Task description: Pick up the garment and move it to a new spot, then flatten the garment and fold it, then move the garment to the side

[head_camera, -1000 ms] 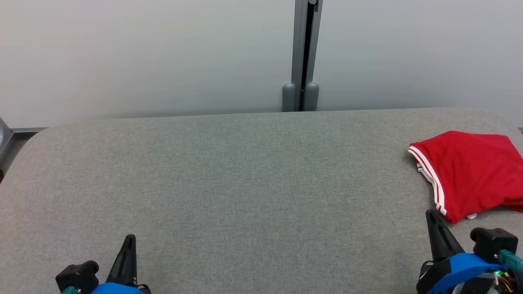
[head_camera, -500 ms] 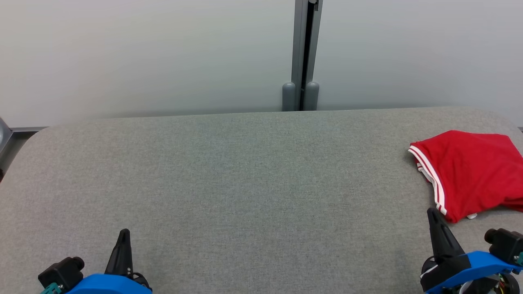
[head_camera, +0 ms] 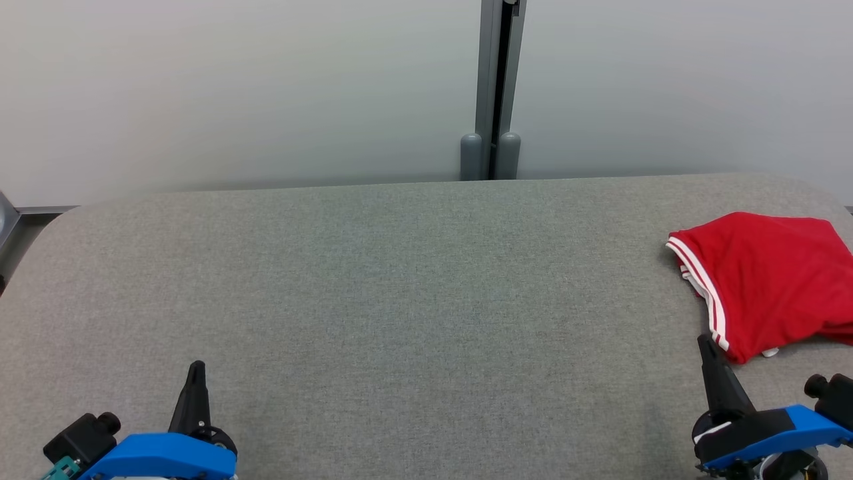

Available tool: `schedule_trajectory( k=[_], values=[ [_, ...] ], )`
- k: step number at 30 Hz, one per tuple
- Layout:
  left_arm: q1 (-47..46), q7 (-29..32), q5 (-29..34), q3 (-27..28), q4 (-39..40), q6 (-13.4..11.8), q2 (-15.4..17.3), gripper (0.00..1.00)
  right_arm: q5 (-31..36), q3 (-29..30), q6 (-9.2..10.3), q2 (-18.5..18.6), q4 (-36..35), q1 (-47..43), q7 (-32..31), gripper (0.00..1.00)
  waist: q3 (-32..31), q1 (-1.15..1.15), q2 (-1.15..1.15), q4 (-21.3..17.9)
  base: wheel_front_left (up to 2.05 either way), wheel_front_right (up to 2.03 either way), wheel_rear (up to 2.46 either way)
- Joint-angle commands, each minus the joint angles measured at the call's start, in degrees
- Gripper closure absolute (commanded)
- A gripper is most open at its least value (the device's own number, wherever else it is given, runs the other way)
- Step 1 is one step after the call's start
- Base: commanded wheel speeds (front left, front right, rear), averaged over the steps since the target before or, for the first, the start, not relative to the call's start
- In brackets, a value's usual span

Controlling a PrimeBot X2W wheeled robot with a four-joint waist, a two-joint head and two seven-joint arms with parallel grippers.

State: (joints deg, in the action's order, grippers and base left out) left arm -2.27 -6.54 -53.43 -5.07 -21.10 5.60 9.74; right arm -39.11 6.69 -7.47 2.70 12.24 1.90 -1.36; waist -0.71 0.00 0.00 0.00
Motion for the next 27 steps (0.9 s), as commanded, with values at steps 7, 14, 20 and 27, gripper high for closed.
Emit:
schedule_trajectory(
  k=[7, 14, 20, 27],
  values=[
    [-1.94, 1.76, -5.16, 1.94, 1.72, 0.48, -0.63, 1.00, -7.15, -0.02, -0.02, 0.27, -0.32, 2.10, -0.62, 1.00, 0.07, 0.00, 0.00, 0.00, 0.00, 0.00, 0.00],
    [-2.28, 3.06, -9.05, 3.05, 2.37, 0.61, -1.39, 1.00, -12.51, -0.03, -0.02, 0.28, -0.10, 2.45, -1.15, 1.00, 0.14, 0.00, 0.00, 0.00, 0.00, 0.00, 0.00],
    [-2.54, 4.12, -12.18, 4.02, 2.90, 0.78, -1.93, 1.00, -16.76, -0.04, -0.02, 0.28, 0.09, 2.63, -1.57, 1.00, 0.20, 0.00, 0.00, 0.00, 0.00, 0.00, 0.00],
    [-2.70, 5.32, -15.59, 5.00, 3.46, 0.99, -2.56, 1.00, -21.40, -0.05, -0.03, 0.28, 0.30, 2.96, -2.07, 1.00, 0.26, 0.00, 0.00, 0.00, 0.00, 0.00, 0.00]
  ],
)
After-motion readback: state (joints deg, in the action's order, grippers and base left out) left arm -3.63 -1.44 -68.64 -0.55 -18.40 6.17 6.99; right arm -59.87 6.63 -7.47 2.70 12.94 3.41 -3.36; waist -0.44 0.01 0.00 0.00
